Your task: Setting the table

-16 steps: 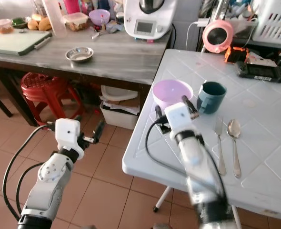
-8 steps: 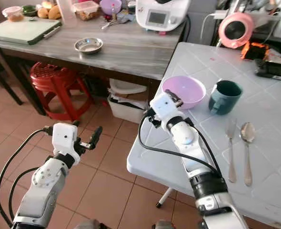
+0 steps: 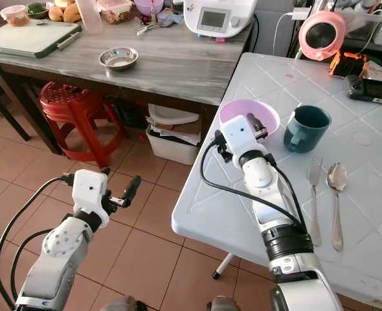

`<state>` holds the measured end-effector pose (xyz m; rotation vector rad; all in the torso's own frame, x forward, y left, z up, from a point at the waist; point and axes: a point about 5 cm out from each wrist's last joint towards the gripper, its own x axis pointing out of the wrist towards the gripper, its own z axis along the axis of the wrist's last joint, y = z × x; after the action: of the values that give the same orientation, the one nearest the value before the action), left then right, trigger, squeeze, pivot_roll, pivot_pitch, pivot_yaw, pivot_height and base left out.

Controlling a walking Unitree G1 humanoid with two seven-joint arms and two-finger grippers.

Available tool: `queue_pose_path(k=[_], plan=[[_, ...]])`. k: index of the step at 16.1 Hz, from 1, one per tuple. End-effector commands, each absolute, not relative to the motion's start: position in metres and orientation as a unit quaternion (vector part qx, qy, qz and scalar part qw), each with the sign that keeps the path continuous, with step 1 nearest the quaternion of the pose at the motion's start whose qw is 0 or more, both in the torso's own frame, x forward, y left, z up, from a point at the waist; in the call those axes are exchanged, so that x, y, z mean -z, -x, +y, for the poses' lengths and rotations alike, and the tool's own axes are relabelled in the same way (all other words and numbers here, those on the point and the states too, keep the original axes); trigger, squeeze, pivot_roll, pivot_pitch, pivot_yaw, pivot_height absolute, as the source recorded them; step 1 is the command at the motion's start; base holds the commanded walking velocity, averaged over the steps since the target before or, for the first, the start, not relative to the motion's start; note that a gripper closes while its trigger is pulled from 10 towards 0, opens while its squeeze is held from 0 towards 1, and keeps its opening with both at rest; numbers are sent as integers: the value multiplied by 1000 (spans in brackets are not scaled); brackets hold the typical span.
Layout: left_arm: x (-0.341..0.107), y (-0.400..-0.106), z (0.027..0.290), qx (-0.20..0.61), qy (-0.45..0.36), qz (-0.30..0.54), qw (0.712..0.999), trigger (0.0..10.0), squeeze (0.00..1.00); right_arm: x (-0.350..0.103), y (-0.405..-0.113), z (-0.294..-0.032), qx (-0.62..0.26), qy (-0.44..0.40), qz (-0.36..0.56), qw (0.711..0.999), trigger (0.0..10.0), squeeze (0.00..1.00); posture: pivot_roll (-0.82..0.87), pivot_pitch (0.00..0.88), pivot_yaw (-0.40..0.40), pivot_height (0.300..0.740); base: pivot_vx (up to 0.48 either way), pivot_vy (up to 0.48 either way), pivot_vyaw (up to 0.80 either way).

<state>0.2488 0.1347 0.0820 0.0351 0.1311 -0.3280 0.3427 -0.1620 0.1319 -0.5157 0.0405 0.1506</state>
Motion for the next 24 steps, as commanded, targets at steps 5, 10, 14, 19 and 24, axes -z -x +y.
queue_pose_path(k=[5, 10, 14, 19, 24], plan=[[-84, -250, 135, 165, -23, 67, 984, 10000, 0, -133, -352, -159, -85, 246, 48, 964, 10000, 0, -22, 64, 57, 740, 0, 0, 0], [-84, -250, 135, 165, -25, 70, 983, 10000, 0, -131, -362, -172, -74, 249, 94, 961, 4588, 0, -24, 67, 56, 740, 0, 0, 0], [-83, -250, 134, 168, -26, 72, 983, 10000, 0, -139, -370, -182, -84, 262, 104, 956, 941, 0, -35, 62, 52, 740, 0, 0, 0], [-82, -251, 133, 166, -28, 75, 983, 10000, 0, -135, -369, -186, -95, 256, 123, 954, 667, 0, -35, 49, 47, 740, 0, 0, 0], [-80, -251, 133, 167, -33, 77, 982, 10000, 0, -129, -365, -189, -100, 253, 131, 953, 1020, 0, -37, 41, 49, 740, 0, 0, 0]])
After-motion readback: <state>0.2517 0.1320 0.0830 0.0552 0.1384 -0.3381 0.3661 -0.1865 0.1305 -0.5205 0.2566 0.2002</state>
